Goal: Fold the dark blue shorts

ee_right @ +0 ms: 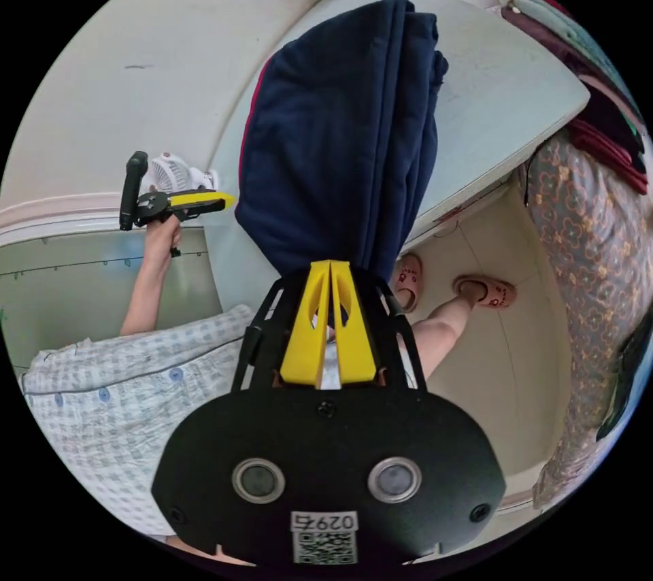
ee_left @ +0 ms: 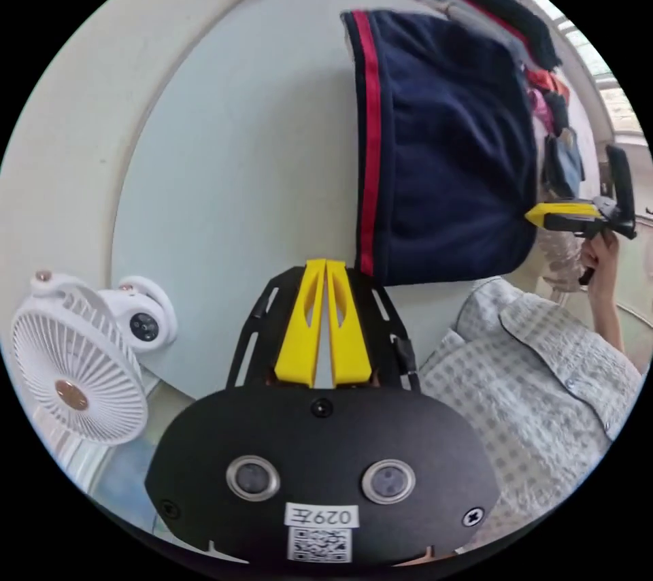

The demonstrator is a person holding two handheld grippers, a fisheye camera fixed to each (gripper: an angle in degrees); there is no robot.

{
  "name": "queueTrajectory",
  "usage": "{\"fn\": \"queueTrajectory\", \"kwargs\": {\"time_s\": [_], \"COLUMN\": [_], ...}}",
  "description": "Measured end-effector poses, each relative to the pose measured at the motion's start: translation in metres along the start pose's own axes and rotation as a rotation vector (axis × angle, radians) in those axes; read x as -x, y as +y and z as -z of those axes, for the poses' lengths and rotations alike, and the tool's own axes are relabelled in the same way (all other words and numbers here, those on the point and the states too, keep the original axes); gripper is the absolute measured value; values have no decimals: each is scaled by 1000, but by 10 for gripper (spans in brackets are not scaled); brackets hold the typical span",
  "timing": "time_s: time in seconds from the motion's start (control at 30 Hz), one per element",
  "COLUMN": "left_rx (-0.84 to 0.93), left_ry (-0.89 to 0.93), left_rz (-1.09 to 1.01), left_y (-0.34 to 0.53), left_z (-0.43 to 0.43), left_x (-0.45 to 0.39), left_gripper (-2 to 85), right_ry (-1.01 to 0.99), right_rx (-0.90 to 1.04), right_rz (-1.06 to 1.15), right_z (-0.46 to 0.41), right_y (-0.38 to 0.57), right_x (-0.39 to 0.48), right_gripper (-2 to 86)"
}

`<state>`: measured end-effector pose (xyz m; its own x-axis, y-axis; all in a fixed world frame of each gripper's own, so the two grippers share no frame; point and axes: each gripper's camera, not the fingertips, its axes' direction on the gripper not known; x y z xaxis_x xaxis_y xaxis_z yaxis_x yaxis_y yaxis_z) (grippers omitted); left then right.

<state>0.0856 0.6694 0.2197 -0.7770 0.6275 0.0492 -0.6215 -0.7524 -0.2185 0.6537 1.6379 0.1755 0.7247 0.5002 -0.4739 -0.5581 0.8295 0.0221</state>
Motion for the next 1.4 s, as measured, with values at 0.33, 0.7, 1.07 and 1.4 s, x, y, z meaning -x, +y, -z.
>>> {"fn": "queueTrajectory", "kwargs": {"time_s": [0.33,0.7,1.07,1.4], "left_rx": [-57,5,-65,-303], "left_ry": [259,137,166,552], "left_rz": [-43,-154,-40,281], "left_y": [4,-38,-37,47], "left_z": [-42,-81,-69,-80], "left_x": [-22,-51,-23,88], "left_gripper": [-10,-10,-9,80], "right_ry": [-34,297,115,-392], "right_rx": [35,137,36,-167], "right_rz": [36,100,106,-276], "right_z": [10,35,158,265], "right_y": [48,33,81,225], "right_x": [4,3,-35,-170], "right_gripper": [-3,-5,-2,173]}}
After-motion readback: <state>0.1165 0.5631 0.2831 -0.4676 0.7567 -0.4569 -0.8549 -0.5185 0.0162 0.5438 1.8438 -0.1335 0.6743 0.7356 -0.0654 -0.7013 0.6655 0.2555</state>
